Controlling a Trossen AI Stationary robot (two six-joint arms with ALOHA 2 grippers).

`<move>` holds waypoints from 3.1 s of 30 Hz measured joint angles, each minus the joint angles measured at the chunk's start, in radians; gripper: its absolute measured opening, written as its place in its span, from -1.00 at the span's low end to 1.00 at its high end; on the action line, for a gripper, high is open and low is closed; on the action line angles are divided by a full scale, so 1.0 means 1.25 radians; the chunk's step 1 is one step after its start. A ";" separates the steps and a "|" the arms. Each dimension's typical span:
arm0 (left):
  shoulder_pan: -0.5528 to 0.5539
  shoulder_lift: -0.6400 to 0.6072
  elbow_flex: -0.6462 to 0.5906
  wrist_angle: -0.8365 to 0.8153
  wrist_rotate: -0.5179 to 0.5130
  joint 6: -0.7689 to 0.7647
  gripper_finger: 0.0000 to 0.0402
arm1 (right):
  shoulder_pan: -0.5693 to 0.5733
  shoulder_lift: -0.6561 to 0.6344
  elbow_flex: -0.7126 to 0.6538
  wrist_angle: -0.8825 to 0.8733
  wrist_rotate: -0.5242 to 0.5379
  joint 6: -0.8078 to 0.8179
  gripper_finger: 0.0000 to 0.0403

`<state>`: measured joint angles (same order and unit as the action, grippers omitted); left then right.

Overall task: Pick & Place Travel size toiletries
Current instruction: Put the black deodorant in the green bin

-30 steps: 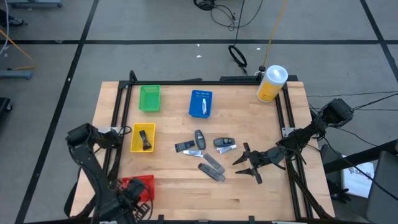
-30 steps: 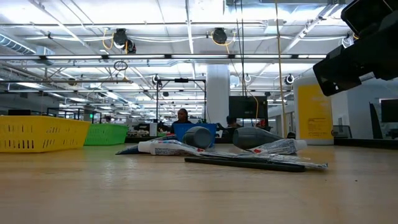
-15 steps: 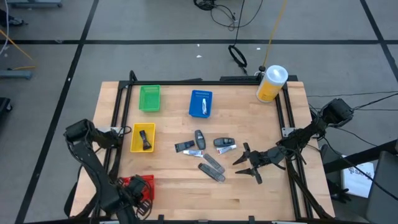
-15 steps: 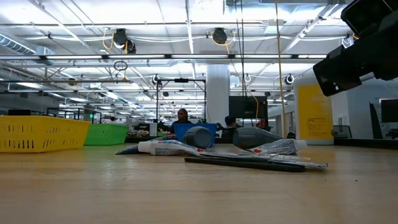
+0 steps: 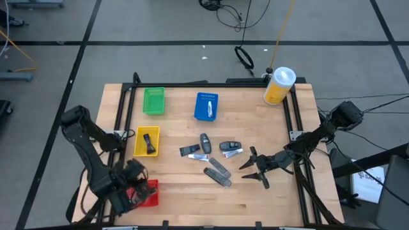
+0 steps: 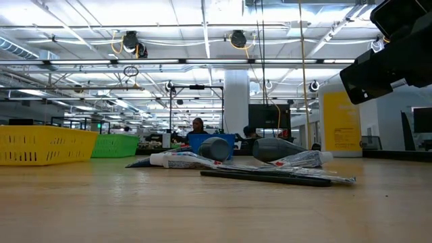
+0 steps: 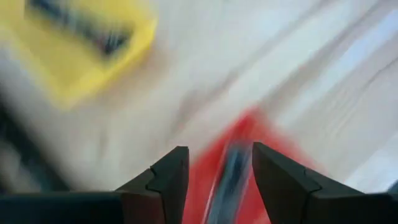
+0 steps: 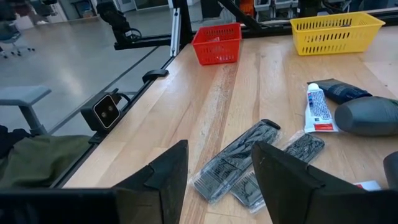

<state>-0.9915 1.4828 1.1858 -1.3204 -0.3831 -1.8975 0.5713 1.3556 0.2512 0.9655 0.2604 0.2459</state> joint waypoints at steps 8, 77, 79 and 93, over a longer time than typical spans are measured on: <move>0.148 0.036 0.000 0.216 -0.318 0.355 -0.21 | 0.000 0.000 0.000 0.001 0.000 -0.008 -0.16; 0.731 0.423 0.000 0.988 0.008 1.022 0.64 | 0.000 0.001 -0.001 -0.019 -0.001 -0.009 -0.16; 0.730 0.430 0.000 1.027 -0.005 1.050 0.63 | 0.000 0.001 -0.001 -0.017 -0.001 -0.009 -0.16; 0.733 0.450 0.000 1.078 -0.042 1.101 0.12 | 0.000 0.001 -0.001 -0.022 0.000 -0.003 -0.16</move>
<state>-0.0750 2.0453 1.1862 0.0265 -0.4354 -0.5217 0.5713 1.3563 0.2504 0.9379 0.2600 0.2421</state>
